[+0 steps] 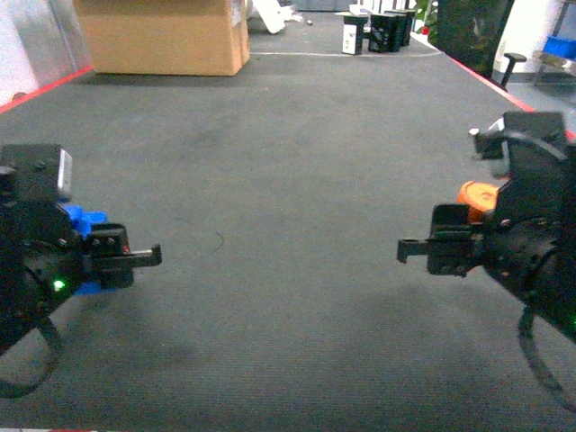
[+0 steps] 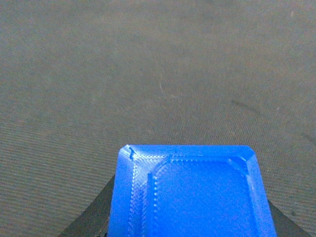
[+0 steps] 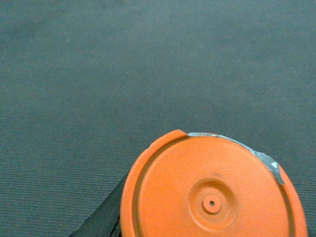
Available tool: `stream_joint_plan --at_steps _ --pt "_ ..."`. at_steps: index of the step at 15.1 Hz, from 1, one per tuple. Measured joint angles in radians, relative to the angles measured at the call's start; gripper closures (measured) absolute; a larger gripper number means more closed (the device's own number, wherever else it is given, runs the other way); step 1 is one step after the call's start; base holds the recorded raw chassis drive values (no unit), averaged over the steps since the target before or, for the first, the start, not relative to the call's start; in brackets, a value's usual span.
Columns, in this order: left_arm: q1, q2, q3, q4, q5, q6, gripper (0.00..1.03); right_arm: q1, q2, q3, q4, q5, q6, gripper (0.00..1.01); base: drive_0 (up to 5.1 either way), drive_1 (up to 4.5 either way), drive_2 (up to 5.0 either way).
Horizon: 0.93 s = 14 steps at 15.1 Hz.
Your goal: Sort blue parts and orange caps into right shelf containers
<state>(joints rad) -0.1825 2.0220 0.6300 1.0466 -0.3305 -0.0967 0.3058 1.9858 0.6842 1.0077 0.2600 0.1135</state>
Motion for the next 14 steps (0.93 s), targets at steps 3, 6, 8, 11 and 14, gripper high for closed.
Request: stream_joint_plan --at_steps 3,6,8,11,14 --pt "-0.068 -0.45 -0.233 0.036 -0.12 0.06 0.61 -0.011 -0.476 -0.287 -0.105 0.02 -0.011 0.57 0.0 0.0 0.0" --pt "-0.153 -0.874 -0.343 -0.123 -0.245 0.109 0.61 -0.032 -0.966 -0.438 -0.343 0.024 -0.063 0.57 0.0 0.0 0.0" --pt "-0.221 -1.173 -0.37 -0.291 -0.332 0.153 0.61 -0.074 -1.303 -0.464 -0.563 0.013 -0.062 0.57 0.0 0.0 0.0" --pt "-0.241 -1.326 -0.369 -0.367 -0.357 0.172 0.61 -0.068 -1.508 -0.463 -0.604 0.041 -0.082 0.57 0.0 0.0 0.0" --pt "-0.144 -1.417 -0.348 -0.69 -0.08 0.129 0.61 -0.114 -1.542 -0.469 -0.79 -0.066 -0.097 0.57 0.0 0.0 0.0"
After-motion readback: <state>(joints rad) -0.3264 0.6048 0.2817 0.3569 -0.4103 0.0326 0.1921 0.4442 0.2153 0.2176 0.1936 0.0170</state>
